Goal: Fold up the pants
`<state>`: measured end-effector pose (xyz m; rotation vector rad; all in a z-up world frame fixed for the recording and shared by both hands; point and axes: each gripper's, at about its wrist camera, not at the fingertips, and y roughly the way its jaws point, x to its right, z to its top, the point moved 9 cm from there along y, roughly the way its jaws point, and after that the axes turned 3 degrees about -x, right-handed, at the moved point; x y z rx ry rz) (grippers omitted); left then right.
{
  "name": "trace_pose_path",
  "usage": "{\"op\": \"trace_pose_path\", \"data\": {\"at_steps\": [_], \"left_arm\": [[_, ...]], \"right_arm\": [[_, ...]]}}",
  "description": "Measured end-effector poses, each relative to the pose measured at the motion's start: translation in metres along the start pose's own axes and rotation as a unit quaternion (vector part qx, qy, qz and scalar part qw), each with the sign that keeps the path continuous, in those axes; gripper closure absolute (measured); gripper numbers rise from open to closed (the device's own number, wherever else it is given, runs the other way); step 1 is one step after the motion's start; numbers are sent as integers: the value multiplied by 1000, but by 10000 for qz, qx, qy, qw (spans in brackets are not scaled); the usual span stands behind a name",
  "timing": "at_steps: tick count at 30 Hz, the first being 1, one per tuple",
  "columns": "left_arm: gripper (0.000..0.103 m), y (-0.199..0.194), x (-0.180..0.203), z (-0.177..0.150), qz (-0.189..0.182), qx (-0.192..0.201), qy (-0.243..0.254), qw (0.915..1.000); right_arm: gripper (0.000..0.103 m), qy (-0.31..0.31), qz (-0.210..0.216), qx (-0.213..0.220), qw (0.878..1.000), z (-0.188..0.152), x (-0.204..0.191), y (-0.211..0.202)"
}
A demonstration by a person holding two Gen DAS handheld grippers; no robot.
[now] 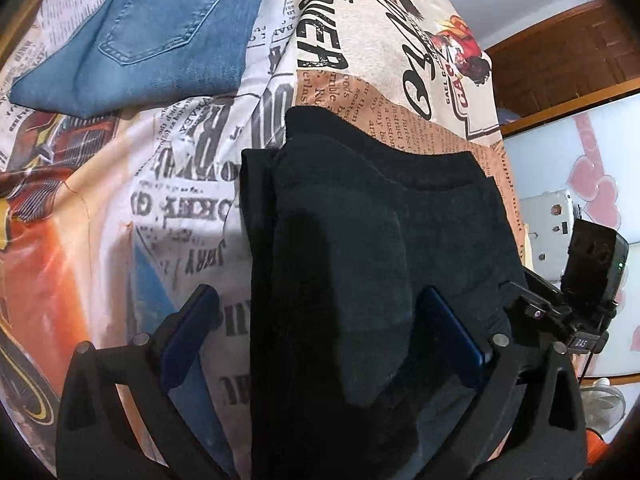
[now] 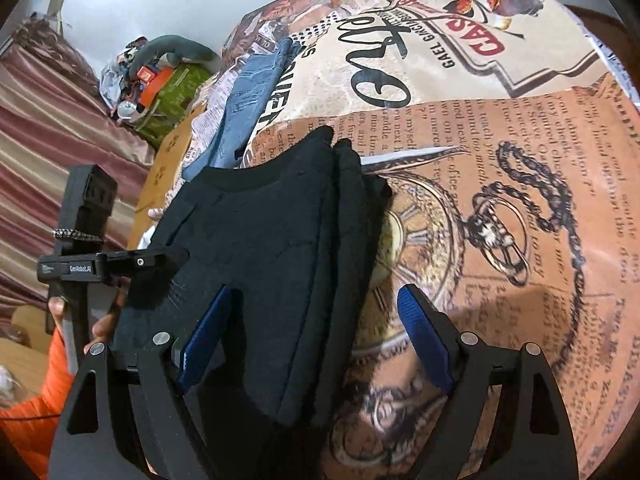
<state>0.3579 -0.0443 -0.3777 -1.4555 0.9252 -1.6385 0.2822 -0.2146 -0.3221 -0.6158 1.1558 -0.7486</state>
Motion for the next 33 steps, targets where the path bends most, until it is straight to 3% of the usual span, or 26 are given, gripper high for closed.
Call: {"op": "trace_pose_path", "data": {"at_steps": [3,4,6,11,16,19,20,23,26,33], "left_arm": [[7,0,11,1,-87,-12,163,9998],[10,0,15,2,-113,-20,247,9996],[14,0,24,1,28,1,401,9992],[21,-3,22,1,46,8,219,9998],[33,-16,29,-9,142,169,339,9992],[48,-30,33,-17,320,375,476,9976],[59,-35,32,-19,374,448,466,9972],[66,-51,39,-24,322,625,449,9965],[70,-65,49,-29,574,869,661,9924],[72,-110,59,-28,591,1437,793,9847]], "right_arm": [[24,-86,71,-100,9999,3,-6,5],[32,-103,114,-144,9998,3,-9,7],[35,-114,103,-196,9997,3,-12,9],[57,-121,120,-222,9996,0,-16,5],[66,-266,-42,-132,9995,-5,-22,-2],[74,-418,-142,-25,9990,-6,-29,-8],[76,-470,-168,28,9987,-7,-31,-11],[79,-597,-233,174,9978,-9,-37,-19],[80,-739,-398,281,9961,-4,-48,-24],[82,-1047,-381,715,9912,17,-81,-45]]}}
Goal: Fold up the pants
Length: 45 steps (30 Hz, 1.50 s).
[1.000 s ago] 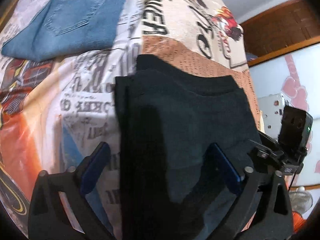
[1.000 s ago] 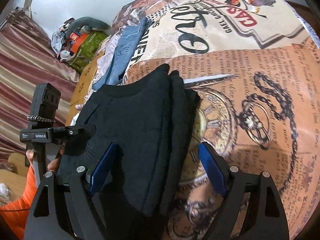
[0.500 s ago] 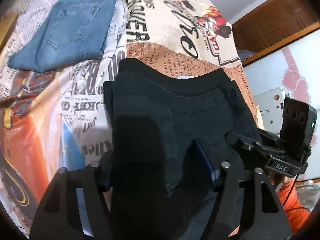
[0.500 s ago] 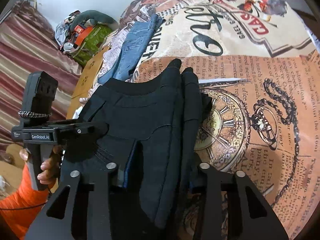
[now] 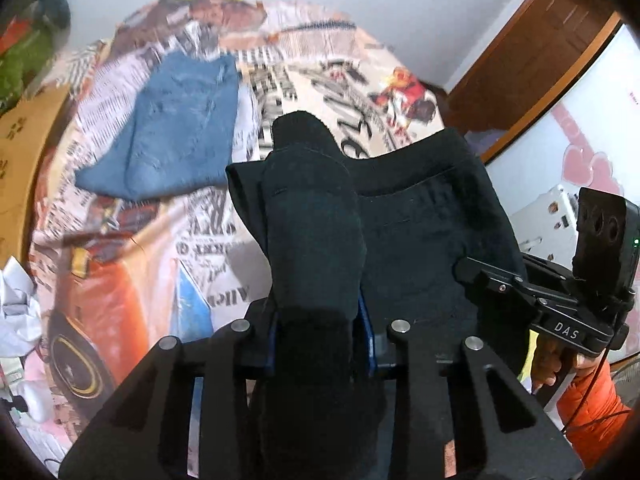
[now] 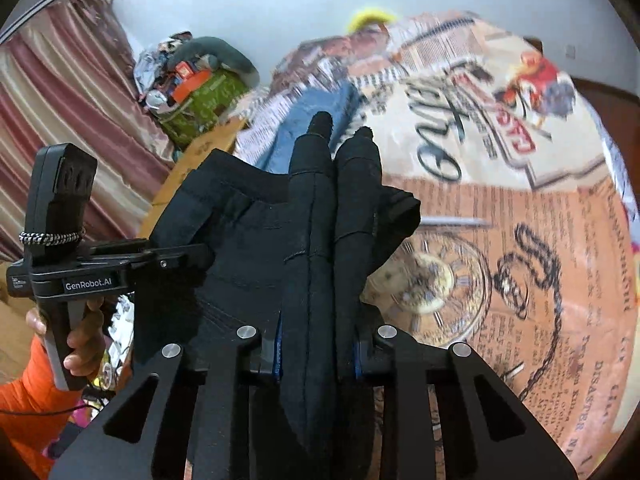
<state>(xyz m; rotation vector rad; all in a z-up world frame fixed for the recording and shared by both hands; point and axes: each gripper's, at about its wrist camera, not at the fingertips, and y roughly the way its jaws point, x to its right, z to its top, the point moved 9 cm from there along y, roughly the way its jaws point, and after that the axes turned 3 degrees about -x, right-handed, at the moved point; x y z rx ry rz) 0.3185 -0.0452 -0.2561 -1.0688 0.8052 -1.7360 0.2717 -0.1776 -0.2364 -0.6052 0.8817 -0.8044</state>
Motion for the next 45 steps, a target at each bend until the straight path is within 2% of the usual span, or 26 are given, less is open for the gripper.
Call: {"op": "trace_pose_path", "data": {"at_steps": [9,13,19,25,32,35,45], "left_arm": [[72,-57,-23,39,411,871,81,9953],[72,-73,-42,62,509,1146,23,9921],[72,-76,-76,98,735,1367,-94,9878],[72,-54,-119,130,777,1216,-285,9891],[72,-20,-159,161,1082,1063,-317,9879],[72,-3,-176,169,1132,958,-359,9883],[72,64,-221,194,1274,597,-540,9886]], "right_arm": [[82,-513,-18,528,9973,53,-40,-5],[82,-608,35,693,9957,82,-52,5],[82,-565,138,893,9943,118,-63,28],[82,-466,113,810,9956,152,-64,70],[82,-375,89,634,9972,174,-63,117],[82,-256,147,526,9982,183,-60,137],[82,-103,-66,190,9997,195,-42,199]]}}
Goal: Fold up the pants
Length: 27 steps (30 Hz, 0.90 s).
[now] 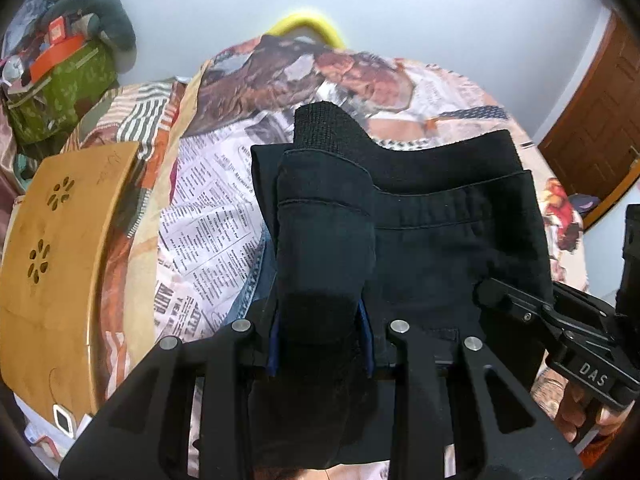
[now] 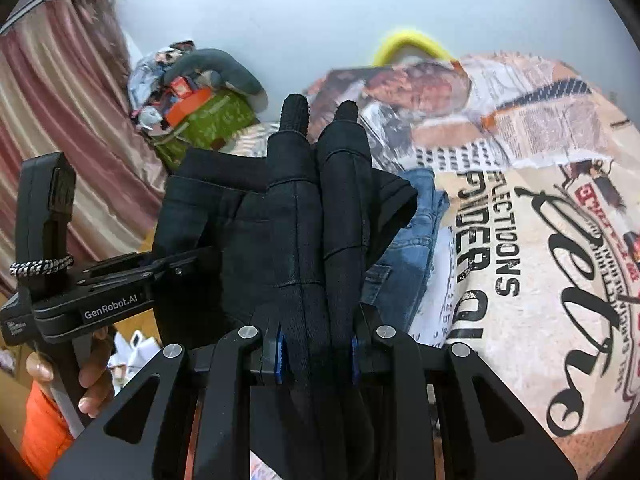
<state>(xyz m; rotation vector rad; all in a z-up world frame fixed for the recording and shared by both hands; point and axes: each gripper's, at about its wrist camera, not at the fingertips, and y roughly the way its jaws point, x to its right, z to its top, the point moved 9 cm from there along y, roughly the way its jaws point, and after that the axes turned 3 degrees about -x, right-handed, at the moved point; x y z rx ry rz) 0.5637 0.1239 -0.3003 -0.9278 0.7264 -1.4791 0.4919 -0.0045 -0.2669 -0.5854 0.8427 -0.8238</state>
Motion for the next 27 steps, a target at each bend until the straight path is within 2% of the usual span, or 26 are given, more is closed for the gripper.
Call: {"op": "trace_pose_path", "data": {"at_steps": [8,10,13,15,16,18,22,27], "left_arm": [[71,56,-11,-3,-58,-321,-121,9994],[66,63,-13,-3,25,-334,-160,9993],[52,66,-22,-4,436,-217,-286,9984],[42,62,-26,-6,572,-130,-279,9979],[40,58,-28,-8,604,-112,-289,9977],[40,50,-31,-9,611,-77,-323,9976],[40,20,-28,-14,648,96,-242,9976],[40,-36,-7,-25,783,469,168,9957]], "right_arm": [[82,-29,-353,-245,9991,-1,20,33],[82,34,-420,-281,9987,-5,28,37],[76,62,-627,-358,9974,-10,37,35],[75,2,-854,-383,9956,-13,44,30],[75,-14,-917,-409,9949,-15,47,28],[72,-73,-999,-411,9941,-19,50,18],[64,-139,-1086,-122,9939,-28,48,-16],[64,-387,-1115,259,9927,-33,30,-69]]}}
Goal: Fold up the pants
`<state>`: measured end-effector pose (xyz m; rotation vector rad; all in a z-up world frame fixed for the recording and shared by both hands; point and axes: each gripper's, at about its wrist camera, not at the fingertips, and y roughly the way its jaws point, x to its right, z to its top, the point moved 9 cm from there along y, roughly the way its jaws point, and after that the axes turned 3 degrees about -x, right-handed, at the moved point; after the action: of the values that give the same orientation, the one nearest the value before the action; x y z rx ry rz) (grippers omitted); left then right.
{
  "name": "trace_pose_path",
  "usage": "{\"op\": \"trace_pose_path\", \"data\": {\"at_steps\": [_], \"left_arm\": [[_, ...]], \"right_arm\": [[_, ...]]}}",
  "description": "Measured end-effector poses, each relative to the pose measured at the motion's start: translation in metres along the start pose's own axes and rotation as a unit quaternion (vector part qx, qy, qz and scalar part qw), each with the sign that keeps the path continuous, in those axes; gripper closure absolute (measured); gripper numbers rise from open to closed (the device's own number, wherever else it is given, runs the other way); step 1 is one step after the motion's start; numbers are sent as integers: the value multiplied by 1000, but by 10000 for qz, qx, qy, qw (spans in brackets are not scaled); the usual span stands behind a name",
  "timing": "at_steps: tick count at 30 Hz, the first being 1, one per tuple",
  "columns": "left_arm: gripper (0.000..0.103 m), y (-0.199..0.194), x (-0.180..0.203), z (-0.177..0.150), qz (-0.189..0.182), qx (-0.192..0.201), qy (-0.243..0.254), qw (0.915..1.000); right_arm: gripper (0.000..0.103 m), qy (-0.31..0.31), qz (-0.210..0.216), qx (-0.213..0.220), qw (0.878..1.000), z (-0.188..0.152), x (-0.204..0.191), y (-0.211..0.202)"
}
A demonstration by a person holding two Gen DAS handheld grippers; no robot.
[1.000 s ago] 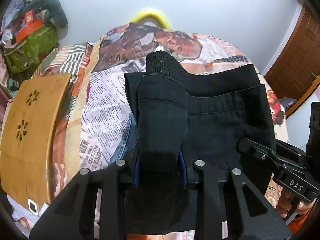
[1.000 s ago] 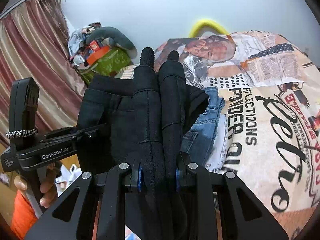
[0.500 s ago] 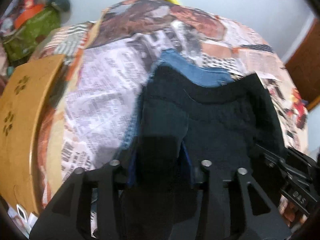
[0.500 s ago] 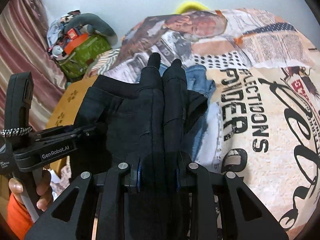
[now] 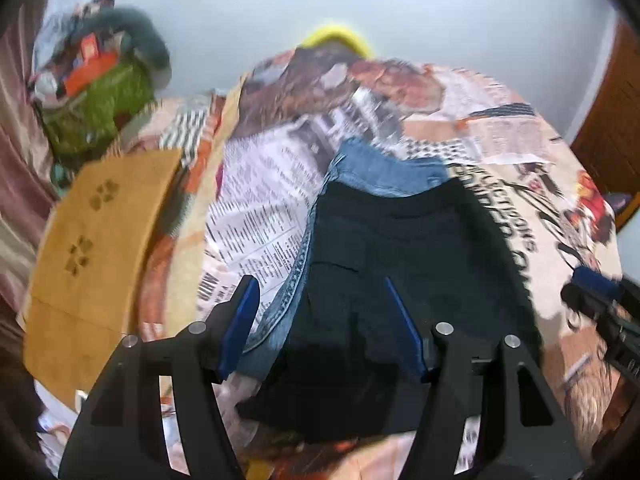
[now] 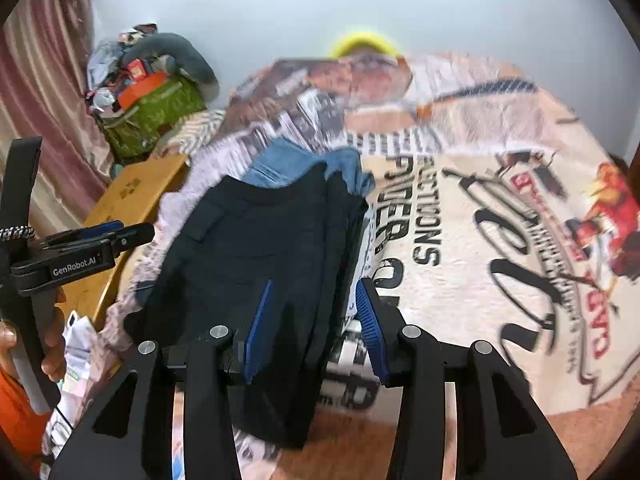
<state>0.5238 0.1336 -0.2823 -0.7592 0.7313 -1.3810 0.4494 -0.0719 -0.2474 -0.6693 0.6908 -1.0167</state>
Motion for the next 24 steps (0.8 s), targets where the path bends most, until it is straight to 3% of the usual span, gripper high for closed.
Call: {"op": "trace_pose_path", "data": {"at_steps": [5,12,20,24], "left_arm": [[40,-80,23,-7,-100,522,397,9978],[40,-196,47,-16,-186,1340,583,9891],[40,-335,59,-52,-341,2443,329,9685],[40,-381,62,-77,-277,2834,259,9583]], "right_arm": [[64,-224,-20,582,9981,11,-18,-66],[64,-645,215,1350,9885,15,-62,-168],[64,-825,352,2271,9697,-4,-97,-271],[64,-817,461,2620,9605,-25,-108,-314]]}}
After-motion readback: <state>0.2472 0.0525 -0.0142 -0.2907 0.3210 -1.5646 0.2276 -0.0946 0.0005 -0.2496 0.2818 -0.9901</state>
